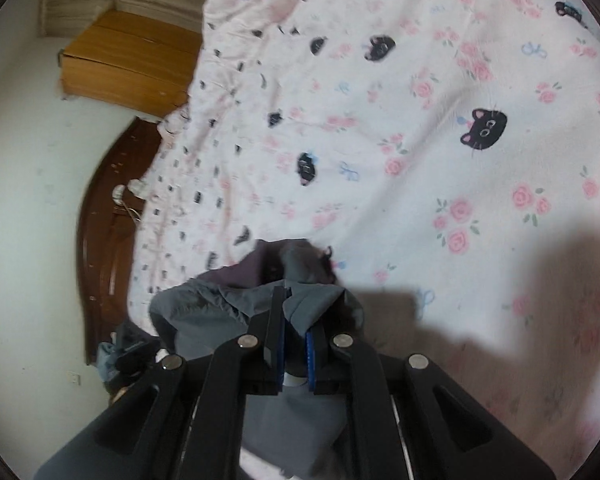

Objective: Fold clothes

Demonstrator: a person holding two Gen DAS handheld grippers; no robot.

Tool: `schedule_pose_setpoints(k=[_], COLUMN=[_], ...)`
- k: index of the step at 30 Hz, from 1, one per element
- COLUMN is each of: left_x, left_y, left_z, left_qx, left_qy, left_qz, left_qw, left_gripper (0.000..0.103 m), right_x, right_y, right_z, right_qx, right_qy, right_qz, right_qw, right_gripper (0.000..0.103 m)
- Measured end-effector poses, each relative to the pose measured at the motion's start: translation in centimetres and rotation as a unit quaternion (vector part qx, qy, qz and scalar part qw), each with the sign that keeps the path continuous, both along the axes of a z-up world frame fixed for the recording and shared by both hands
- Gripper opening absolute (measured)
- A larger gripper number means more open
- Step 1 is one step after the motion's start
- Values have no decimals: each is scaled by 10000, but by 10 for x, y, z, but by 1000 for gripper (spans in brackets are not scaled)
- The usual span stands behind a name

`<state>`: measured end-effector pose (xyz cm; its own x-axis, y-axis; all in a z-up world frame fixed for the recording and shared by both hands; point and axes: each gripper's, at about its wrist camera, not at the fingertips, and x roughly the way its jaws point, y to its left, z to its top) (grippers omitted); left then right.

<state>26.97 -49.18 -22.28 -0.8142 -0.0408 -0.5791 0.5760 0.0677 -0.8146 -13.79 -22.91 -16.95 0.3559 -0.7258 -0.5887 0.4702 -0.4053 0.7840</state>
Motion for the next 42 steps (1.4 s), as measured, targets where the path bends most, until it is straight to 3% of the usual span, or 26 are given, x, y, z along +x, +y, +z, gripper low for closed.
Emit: schedule_pose_setpoints(k=[4,8,10,12,19,23,25,26,30,34,36,39,42], left_x=[17,-2,-11,-21,-54,-88,-100,-106,-108,-102,-100,-99,-97], left_y=[-3,13,21,29,58,75,85,90,93,94,95,95,91], left_z=[-9,14,26,37,78,87,79,75,59,52,49,49,52], left_qx=[432,-263,-614,-964,-2174,-2635,-2724,-2767,-2736,-2645,-2640,-2659,-2688], left_qy=[617,421,319,217,-144,-408,-671,-804,-896,-807,-769,-681,-616], left_qz=[515,159,-22,-203,-832,-1382,-1598,-1704,-1692,-1650,-1631,-1579,-1535], left_qw=[9958,9986,9976,9949,9724,9538,9464,9423,9426,9467,9475,9485,9489], left_gripper=[20,25,34,36,36,36,36,36,36,36,36,36,36], right_x=[-3,-3,-2,-1,0,-3,-3,-4,-6,33,62,108,132], right_y=[-9,-15,-16,-17,-20,-19,-18,-17,-7,-21,-30,-47,-62], right_z=[-6,-8,-8,-6,8,23,32,39,71,98,107,102,80], right_qx=[112,218,262,290,341,204,241,262,58,-145,-359,-559,-376], right_qy=[-10,59,67,97,268,328,532,743,1292,1957,2072,2121,2148], right_qz=[9,88,95,116,146,113,55,-24,-166,584,1076,1673,1868], right_qw=[9999,9997,9996,9995,9990,9992,9983,9969,9915,9788,9717,9612,9579], right_gripper=[9,9,10,10,15,37,53,65,69,69,67,67,66])
